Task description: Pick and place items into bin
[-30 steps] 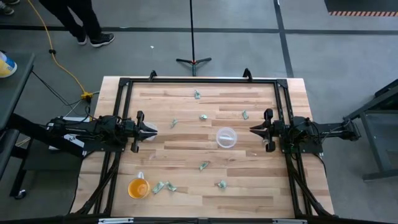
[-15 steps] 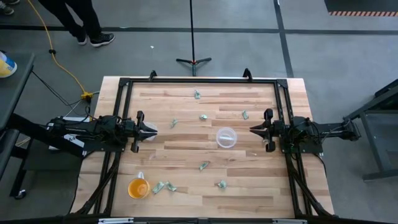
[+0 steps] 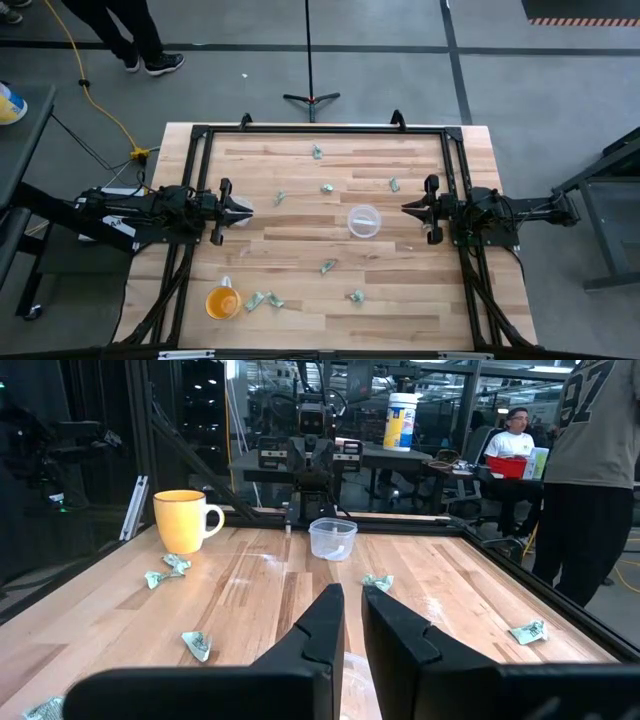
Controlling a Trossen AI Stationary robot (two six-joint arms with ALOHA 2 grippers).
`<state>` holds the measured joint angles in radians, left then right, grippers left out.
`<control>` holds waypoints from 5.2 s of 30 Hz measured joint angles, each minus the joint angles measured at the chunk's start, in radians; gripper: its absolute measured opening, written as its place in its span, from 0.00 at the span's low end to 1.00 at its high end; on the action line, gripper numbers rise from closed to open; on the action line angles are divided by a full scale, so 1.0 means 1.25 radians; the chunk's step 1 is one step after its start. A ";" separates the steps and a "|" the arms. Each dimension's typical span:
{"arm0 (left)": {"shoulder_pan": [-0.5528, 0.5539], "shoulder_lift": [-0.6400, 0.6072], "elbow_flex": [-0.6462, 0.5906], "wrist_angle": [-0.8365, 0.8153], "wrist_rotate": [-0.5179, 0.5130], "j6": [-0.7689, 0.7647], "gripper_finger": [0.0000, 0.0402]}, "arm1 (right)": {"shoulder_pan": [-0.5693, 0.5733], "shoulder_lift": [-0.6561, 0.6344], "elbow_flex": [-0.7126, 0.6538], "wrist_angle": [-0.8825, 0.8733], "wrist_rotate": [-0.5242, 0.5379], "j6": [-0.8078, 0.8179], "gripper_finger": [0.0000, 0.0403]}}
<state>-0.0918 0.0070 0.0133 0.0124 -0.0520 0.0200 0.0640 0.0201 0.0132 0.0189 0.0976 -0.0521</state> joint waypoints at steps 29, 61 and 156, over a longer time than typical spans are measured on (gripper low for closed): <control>0.000 0.000 0.000 0.000 0.000 0.000 0.20 | -0.041 0.100 0.090 0.041 0.176 0.077 0.28; 0.000 0.000 0.000 0.000 0.000 0.000 0.20 | -0.050 0.773 0.535 -0.845 0.058 0.908 0.46; 0.000 0.000 0.000 0.000 0.000 0.000 0.20 | -0.016 1.142 0.809 -0.789 0.177 0.881 0.01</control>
<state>-0.0921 0.0070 0.0132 0.0124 -0.0517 0.0201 0.0438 1.4475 1.0246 -0.9675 0.3187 1.0491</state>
